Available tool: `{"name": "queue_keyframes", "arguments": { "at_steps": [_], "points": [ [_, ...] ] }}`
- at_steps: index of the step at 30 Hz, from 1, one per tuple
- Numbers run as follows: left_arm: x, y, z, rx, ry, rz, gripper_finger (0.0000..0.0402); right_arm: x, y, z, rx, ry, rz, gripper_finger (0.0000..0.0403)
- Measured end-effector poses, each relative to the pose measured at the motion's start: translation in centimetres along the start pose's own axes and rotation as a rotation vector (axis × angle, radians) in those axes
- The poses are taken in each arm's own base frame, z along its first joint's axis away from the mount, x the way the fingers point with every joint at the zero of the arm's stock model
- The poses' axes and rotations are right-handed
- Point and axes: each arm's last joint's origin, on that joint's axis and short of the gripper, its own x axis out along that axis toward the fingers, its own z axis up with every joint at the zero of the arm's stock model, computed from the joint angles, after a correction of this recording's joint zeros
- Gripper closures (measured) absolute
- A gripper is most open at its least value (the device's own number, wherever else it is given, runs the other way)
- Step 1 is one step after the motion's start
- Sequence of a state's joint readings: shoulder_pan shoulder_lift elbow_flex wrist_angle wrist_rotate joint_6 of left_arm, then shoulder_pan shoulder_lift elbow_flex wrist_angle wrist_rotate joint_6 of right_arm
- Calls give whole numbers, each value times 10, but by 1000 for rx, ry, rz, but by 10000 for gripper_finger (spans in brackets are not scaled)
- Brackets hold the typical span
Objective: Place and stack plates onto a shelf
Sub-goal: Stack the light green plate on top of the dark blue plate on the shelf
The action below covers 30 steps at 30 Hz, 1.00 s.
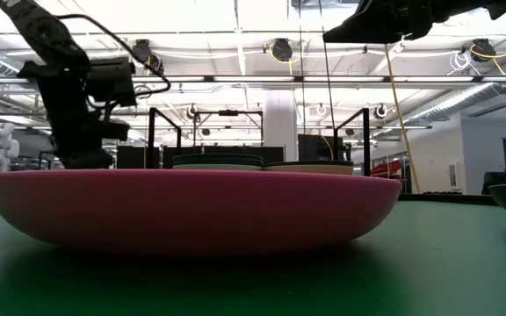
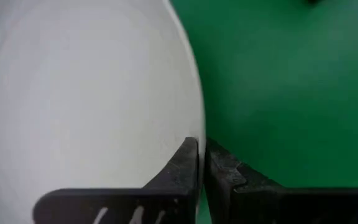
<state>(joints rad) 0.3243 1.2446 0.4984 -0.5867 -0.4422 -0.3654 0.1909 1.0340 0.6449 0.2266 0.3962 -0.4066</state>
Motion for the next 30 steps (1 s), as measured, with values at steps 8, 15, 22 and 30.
{"name": "queue_keyframes", "arguments": {
  "at_steps": [8,15,22,30],
  "points": [
    [-49,3,34,-8,-34,82,391,0,0,-1,10,7,3,324],
    [-116,26,78,12,-185,270,391,0,1,-2,14,15,6,324],
    [-166,29,128,163,-467,212,392,0,1,-2,18,15,6,324],
    [-150,1,164,328,-574,73,392,0,1,-2,28,20,8,324]
  ]
}}
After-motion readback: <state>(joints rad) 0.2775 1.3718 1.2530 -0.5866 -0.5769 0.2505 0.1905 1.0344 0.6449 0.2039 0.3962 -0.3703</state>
